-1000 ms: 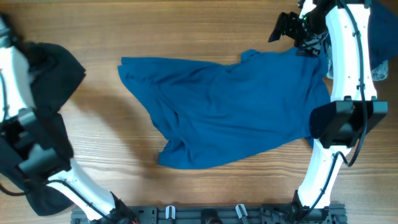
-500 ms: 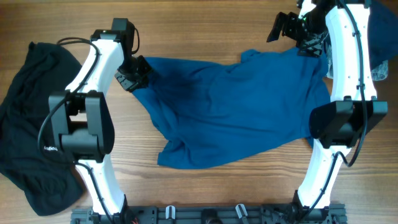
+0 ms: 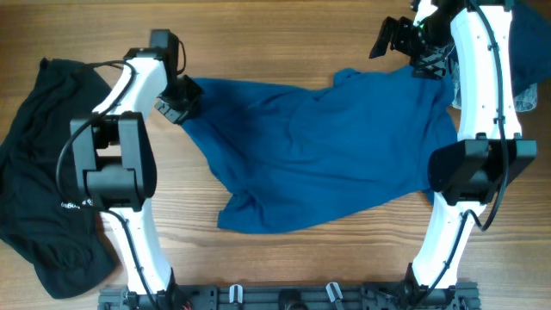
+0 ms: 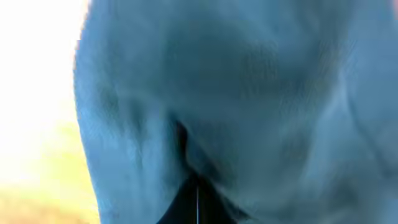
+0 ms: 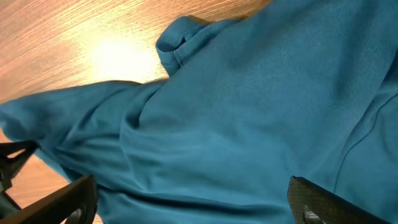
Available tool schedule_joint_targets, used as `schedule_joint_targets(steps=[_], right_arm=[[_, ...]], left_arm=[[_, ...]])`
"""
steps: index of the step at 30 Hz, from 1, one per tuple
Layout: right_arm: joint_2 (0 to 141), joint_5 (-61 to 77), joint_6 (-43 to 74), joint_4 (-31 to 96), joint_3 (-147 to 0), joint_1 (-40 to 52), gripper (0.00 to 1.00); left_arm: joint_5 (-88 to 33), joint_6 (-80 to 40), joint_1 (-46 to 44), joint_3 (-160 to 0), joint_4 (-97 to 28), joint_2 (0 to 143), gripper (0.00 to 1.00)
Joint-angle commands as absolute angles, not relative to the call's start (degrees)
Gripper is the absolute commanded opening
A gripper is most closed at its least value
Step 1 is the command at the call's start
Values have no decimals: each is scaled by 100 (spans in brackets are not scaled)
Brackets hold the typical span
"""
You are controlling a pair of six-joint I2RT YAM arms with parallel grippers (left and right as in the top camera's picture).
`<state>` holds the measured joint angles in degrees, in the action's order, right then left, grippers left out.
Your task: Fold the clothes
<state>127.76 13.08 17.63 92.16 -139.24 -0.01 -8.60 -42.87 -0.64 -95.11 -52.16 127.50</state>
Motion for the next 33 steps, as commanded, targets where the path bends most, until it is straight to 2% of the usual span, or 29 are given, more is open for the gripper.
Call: schedule_joint_targets(steps=[1,12,15,18,21,24,25,26,28,29,33], right_arm=[[12715,1361,1651,9214,-14009,38,98],[12715,1518,1673,9214,-14009,38,98],[12715,1516,1844,9214,-14009,38,98],[12693,1555,1841,9216,-14009,60,98],[12593,1551,1844,9214,-14009,158,98],[12401,1393,2008,9214,-14009,231,98],[12293,1155,2145,9214,-14009,242,98],[12182,1074,2143,9214,-14009,242,99],[12088,1033,2108,9214,-14009,239,99],[12086,989,2099,9214,-14009,239,99],[12088,893,2049,9214,-14009,239,99]], left_arm=[[-414,-4394,255,-9480,-4578,13111,4],[60,-3776,1118,-9520,-2165,13786,5],[82,-3607,1363,-9625,-1852,13791,6],[725,-3162,1719,-10180,-1994,13791,8],[753,-2893,2130,-11375,-2971,13791,10],[694,-2718,2123,-12798,-4506,13758,14],[545,-2718,2053,-13200,-5043,13699,20],[36,-2720,1900,-13598,-5846,13520,23],[-504,-2779,1634,-13708,-6989,13131,18],[-510,-2842,1448,-13708,-7638,12927,10],[-604,-2749,891,-13664,-9662,12593,4]])
